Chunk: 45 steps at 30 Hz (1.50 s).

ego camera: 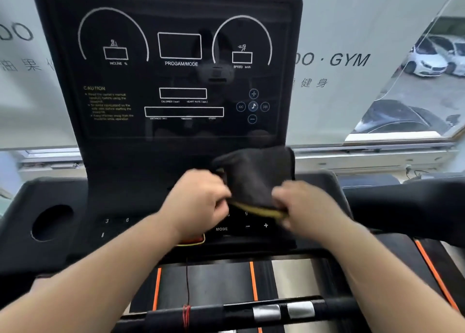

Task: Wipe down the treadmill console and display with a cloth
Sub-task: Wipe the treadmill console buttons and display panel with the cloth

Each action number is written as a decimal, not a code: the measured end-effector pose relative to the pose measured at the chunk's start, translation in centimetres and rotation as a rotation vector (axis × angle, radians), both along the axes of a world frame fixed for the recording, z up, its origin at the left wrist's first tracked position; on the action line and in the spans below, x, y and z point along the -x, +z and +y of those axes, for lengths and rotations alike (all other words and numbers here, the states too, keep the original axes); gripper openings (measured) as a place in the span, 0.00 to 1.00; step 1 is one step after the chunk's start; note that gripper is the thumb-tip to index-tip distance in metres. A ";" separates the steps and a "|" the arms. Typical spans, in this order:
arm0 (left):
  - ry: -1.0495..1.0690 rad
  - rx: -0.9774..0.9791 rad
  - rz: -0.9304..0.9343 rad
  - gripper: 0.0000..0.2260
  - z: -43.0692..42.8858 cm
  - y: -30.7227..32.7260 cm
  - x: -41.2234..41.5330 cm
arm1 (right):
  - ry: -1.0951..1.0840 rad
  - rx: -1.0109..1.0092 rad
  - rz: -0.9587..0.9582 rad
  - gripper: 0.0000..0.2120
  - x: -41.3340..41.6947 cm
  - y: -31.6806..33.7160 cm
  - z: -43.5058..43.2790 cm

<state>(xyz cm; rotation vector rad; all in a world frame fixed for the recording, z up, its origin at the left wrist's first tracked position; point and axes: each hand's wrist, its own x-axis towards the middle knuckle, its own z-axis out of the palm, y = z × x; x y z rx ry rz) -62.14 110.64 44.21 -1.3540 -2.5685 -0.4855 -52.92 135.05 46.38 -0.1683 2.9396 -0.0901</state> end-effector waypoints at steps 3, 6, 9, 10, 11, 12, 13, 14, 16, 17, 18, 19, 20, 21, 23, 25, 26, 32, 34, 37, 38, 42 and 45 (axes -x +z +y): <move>-0.059 0.308 -0.191 0.14 -1.6 -5.1 -3.1 | -0.033 0.031 -0.272 0.24 -2.1 -3.6 -1.0; -0.020 0.155 -0.260 0.10 -2.9 -6.7 -4.5 | -0.131 0.205 0.214 0.25 -1.9 -6.0 -2.8; 0.087 -0.019 -0.169 0.09 -3.7 -6.6 -3.9 | -0.180 0.312 0.386 0.27 -1.1 -8.0 -6.2; 0.131 -0.040 -0.140 0.10 -3.9 -6.5 -3.5 | -0.205 0.293 0.292 0.32 -0.8 -8.9 -7.2; 0.188 -0.051 -0.118 0.11 -4.2 -6.4 -3.1 | -0.243 0.253 0.172 0.37 -0.5 -9.7 -7.9; 0.260 -0.057 -0.105 0.13 -4.6 -6.4 -2.6 | -0.286 0.189 0.076 0.40 -0.3 -10.6 -8.3; 0.342 -0.053 -0.101 0.16 -5.1 -6.5 -2.2 | -0.318 0.123 0.040 0.43 0.0 -11.3 -8.3; 0.431 -0.034 -0.111 0.19 -5.7 -6.6 -1.9 | -0.343 0.067 0.028 0.44 0.4 -11.6 -7.9; 0.599 0.041 -0.146 0.25 -7.2 -7.1 -1.5 | -0.398 0.021 -0.005 0.47 1.2 -11.6 -6.6; 0.663 0.077 -0.163 0.27 -8.1 -7.4 -1.5 | -0.436 0.016 -0.024 0.48 1.7 -11.4 -6.0; 0.711 0.103 -0.177 0.28 -9.0 -7.7 -1.5 | -0.480 0.020 -0.025 0.50 2.3 -11.1 -5.5; 0.748 0.120 -0.190 0.28 -9.9 -8.0 -1.6 | -0.523 0.024 -0.012 0.52 3.0 -10.9 -5.3; 0.778 0.134 -0.203 0.28 -10.7 -8.3 -1.7 | -0.553 0.033 0.009 0.54 3.9 -10.8 -5.6; 0.801 0.144 -0.218 0.29 -11.4 -8.5 -1.8 | -0.564 0.048 0.039 0.57 4.8 -10.7 -6.2; 0.818 0.145 -0.240 0.30 -12.2 -8.8 -1.7 | -0.504 0.052 0.080 0.61 6.4 -10.5 -8.2; 0.809 0.146 -0.252 0.31 -12.4 -8.9 -1.5 | -0.360 0.018 0.081 0.59 6.8 -10.5 -9.8; 0.802 0.146 -0.256 0.32 -12.5 -9.0 -1.4 | -0.284 0.013 0.079 0.58 6.4 -10.6 -10.3; 0.788 0.169 -0.249 0.34 -12.2 -9.2 -0.9 | 0.029 0.045 0.084 0.47 1.0 -12.0 -7.4; 0.780 0.173 -0.243 0.34 -12.3 -9.3 -0.9 | -0.022 0.015 0.093 0.50 -0.1 -12.2 -5.3; 0.773 0.172 -0.249 0.34 -12.4 -9.2 -1.1 | -0.177 -0.027 0.049 0.56 0.8 -11.5 -3.2; 0.769 0.175 -0.250 0.34 -12.5 -9.2 -1.1 | -0.243 -0.026 0.041 0.57 1.7 -11.3 -3.1; 0.762 0.176 -0.235 0.34 -12.5 -9.2 -1.3 | -0.440 0.076 0.083 0.62 5.8 -10.6 -6.4; 0.766 0.154 -0.234 0.32 -12.4 -9.3 -1.4 | -0.334 0.065 0.123 0.62 7.3 -10.9 -9.6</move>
